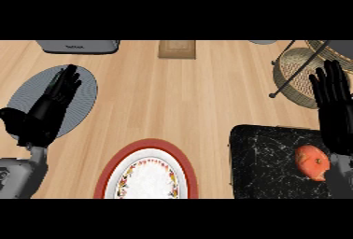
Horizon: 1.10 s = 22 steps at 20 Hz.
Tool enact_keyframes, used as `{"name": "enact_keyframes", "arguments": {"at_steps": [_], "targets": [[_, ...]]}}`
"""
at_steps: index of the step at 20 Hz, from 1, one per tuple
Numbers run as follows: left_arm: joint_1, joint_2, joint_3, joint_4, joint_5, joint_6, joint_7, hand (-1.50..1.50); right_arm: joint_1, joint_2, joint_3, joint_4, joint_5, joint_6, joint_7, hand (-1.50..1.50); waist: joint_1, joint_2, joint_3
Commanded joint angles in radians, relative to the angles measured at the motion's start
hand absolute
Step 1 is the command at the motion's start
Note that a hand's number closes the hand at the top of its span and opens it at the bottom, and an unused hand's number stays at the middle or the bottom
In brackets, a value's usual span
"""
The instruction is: Pick the squash from the tray and place it in the tiered basket
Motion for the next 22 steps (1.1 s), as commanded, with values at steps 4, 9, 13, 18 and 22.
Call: {"name": "enact_keyframes", "arguments": {"at_steps": [4,9,13,18,22], "targets": [[0.081,0.016,0.02,0.011,-0.141,0.103,-0.023,0.0,0.131,-0.103,-0.159,-0.041,-0.237,0.249,0.04,1.5,-0.023,0.012,0.012],[0.103,0.035,0.033,0.032,-0.139,0.111,0.004,0.0,0.294,-0.224,-0.249,0.175,0.004,0.01,0.111,-1.5,-0.048,0.029,0.007],[0.106,0.003,0.016,0.053,-0.187,0.122,-0.006,0.0,0.387,-0.203,-0.366,0.122,-0.096,0.07,0.072,-1.5,-0.027,0.014,0.011],[0.091,-0.003,0.029,0.054,-0.189,0.105,-0.003,0.0,0.475,-0.371,-0.384,-0.006,-0.084,0.23,0.195,-1.5,-0.024,0.014,0.01],[0.08,-0.01,0.017,0.057,-0.205,0.117,-0.002,0.0,0.489,-0.595,-0.375,-0.01,-0.081,0.436,0.286,-1.5,-0.017,0.015,0.009]]}}
